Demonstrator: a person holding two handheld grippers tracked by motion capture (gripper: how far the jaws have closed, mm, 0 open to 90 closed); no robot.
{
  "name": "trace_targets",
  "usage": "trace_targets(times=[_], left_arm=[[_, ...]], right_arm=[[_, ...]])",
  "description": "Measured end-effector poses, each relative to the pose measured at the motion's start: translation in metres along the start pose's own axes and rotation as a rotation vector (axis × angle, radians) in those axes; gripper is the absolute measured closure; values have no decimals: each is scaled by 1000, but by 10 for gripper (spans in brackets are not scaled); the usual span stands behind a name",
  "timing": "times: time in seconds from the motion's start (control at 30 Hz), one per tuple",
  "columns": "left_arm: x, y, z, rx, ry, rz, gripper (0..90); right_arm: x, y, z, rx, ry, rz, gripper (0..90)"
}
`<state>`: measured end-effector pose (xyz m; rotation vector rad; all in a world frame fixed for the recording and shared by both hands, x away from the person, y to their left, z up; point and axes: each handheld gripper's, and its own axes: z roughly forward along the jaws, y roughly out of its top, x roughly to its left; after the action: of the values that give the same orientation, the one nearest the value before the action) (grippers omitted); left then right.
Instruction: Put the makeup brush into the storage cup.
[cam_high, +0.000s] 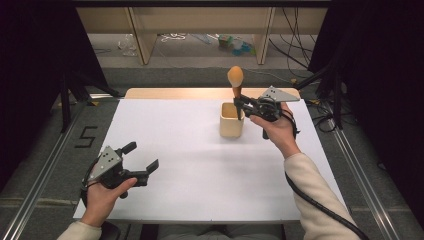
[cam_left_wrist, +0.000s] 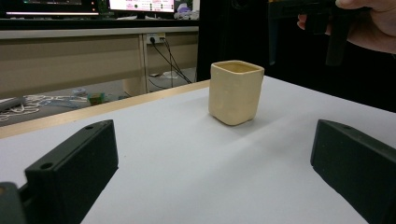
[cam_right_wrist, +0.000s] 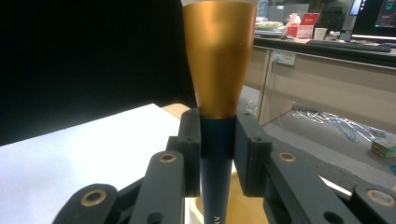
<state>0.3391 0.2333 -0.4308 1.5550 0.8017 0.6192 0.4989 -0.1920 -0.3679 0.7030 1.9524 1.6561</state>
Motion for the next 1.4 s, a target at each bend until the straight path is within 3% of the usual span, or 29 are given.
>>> trace_targets(times=[0.53, 0.63, 1.4], left_arm=[[0, 0, 0, 0, 0, -1, 1], [0, 0, 0, 1, 0, 0, 2], [0, 0, 0, 1, -1, 1, 3]], right_arm=[[-2, 3, 5, -4, -4, 0, 749], [-2, 3, 5, 5, 5, 24, 749], [-5, 6, 10, -24, -15, 0, 749]])
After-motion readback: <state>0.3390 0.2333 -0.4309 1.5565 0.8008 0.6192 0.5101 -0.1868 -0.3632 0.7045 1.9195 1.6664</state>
